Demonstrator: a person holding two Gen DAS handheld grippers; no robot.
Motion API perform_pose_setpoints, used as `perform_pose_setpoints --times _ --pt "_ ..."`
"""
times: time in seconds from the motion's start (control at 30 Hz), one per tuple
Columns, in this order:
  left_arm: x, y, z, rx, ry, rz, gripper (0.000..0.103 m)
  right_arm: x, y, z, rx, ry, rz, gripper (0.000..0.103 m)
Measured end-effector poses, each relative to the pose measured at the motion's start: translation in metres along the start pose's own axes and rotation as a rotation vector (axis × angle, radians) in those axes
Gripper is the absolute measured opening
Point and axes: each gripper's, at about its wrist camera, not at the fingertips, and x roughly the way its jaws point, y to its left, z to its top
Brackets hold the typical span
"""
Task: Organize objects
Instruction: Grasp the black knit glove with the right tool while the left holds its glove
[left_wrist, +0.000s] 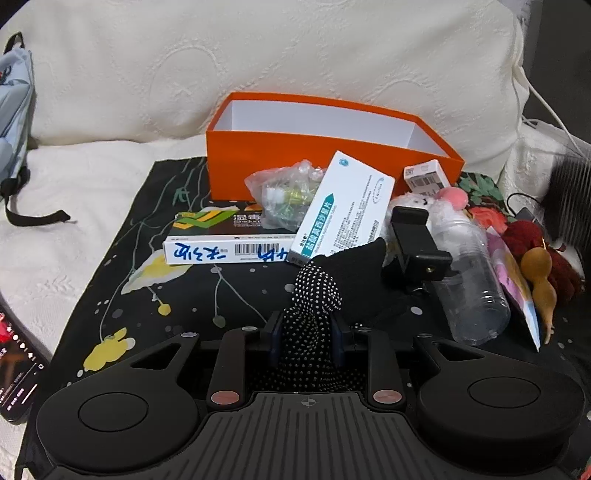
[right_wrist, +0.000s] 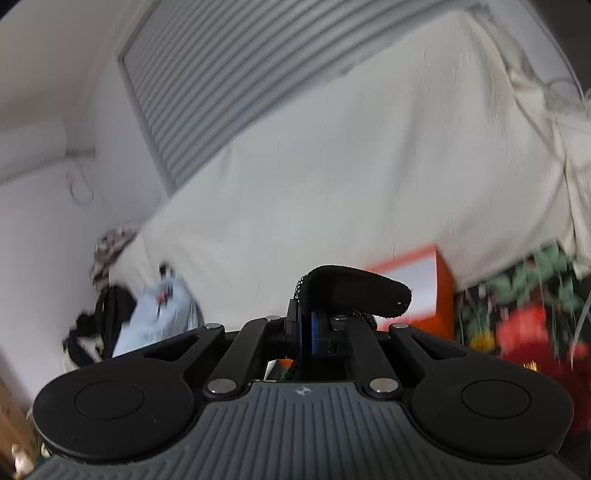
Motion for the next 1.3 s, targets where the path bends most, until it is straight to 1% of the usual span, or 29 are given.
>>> perform_pose_setpoints --times 0.03,0.1,0.17,0.23,0.27,0.3,0.33,0.37,0.4,0.47,0.53,0.6,0.63,0.73,0.8,0.83,0.87,0.9,0.93,0.97,1.0,1.07,1.13,1.3 --pt "0.0 0.0 0.0 0.002 -0.001 -0.001 0.085 0.0 -0.001 -0.012 -0.009 0.029 -0.02 0.01" --pt "-0.001 -0.001 -0.001 0.006 0.001 -0.003 0.085 0.004 -0.007 -0.043 -0.042 0.11 -0.091 0.01" --pt "-0.002 -0.002 -0.002 0.008 0.001 -0.003 0.085 0.012 -0.013 -0.075 -0.097 0.202 -0.189 0.01" --pt "-0.003 -0.002 -0.003 0.007 0.001 -0.003 0.085 0.018 -0.015 -0.099 -0.157 0.265 -0.269 0.013" --pt "-0.003 -0.002 -0.003 0.008 0.001 -0.003 0.085 0.018 -0.013 -0.108 -0.185 0.284 -0.296 0.024" --pt "-0.003 -0.002 -0.003 0.007 0.0 -0.001 0.085 0.018 -0.012 -0.114 -0.201 0.299 -0.314 0.055" --pt "-0.003 -0.001 -0.003 0.008 0.001 -0.001 0.085 0.017 -0.01 -0.117 -0.208 0.308 -0.317 0.073" --pt "-0.003 -0.001 -0.003 0.01 0.001 0.0 0.085 0.018 -0.008 -0.119 -0.217 0.305 -0.316 0.095" --pt "-0.003 -0.001 -0.004 0.012 0.002 0.002 0.085 0.02 -0.001 -0.119 -0.238 0.287 -0.322 0.096" --pt "-0.004 -0.002 -0.004 0.016 0.004 0.007 0.085 0.019 0.004 -0.117 -0.287 0.268 -0.336 0.096" --pt "-0.004 -0.002 -0.005 0.019 0.006 0.011 0.086 0.023 0.003 -0.115 -0.296 0.271 -0.342 0.097" --pt "-0.004 -0.003 -0.005 0.024 0.01 0.011 0.092 0.026 0.0 -0.114 -0.292 0.26 -0.383 0.097" --pt "-0.002 -0.003 -0.005 0.026 0.014 0.012 0.093 0.026 -0.004 -0.114 -0.29 0.256 -0.406 0.097" --pt "-0.001 -0.005 -0.005 0.03 0.021 0.013 0.095 0.025 -0.022 -0.115 -0.224 0.271 -0.426 0.097" --pt "-0.001 -0.006 -0.006 0.037 0.02 0.015 0.095 0.023 -0.034 -0.112 -0.161 0.265 -0.442 0.093" --pt "-0.001 -0.006 -0.006 0.038 0.02 0.016 0.095 0.022 -0.04 -0.11 -0.13 0.26 -0.446 0.089" --pt "0.0 -0.006 -0.006 0.039 0.02 0.017 0.094 0.02 -0.046 -0.109 -0.091 0.257 -0.445 0.08" --pt "-0.001 -0.006 -0.006 0.04 0.017 0.017 0.089 0.019 -0.052 -0.108 -0.054 0.254 -0.446 0.064" --pt "-0.001 -0.007 -0.006 0.041 0.016 0.018 0.089 0.018 -0.058 -0.108 -0.023 0.257 -0.449 0.055" --pt "-0.002 -0.007 -0.006 0.035 0.012 0.027 0.086 0.018 -0.063 -0.108 0.003 0.262 -0.455 0.044" --pt "-0.003 -0.008 -0.006 0.037 0.005 0.028 0.084 0.017 -0.067 -0.108 0.02 0.261 -0.464 0.042" --pt "-0.006 -0.008 -0.006 0.039 -0.014 0.033 0.084 0.013 -0.067 -0.107 0.032 0.245 -0.462 0.04" --pt "-0.011 -0.008 -0.005 0.035 -0.041 0.032 0.084 0.009 -0.064 -0.106 0.011 0.209 -0.472 0.038" --pt "-0.022 -0.005 -0.001 0.016 -0.1 0.043 0.084 -0.005 -0.049 -0.1 -0.066 0.077 -0.475 0.038"
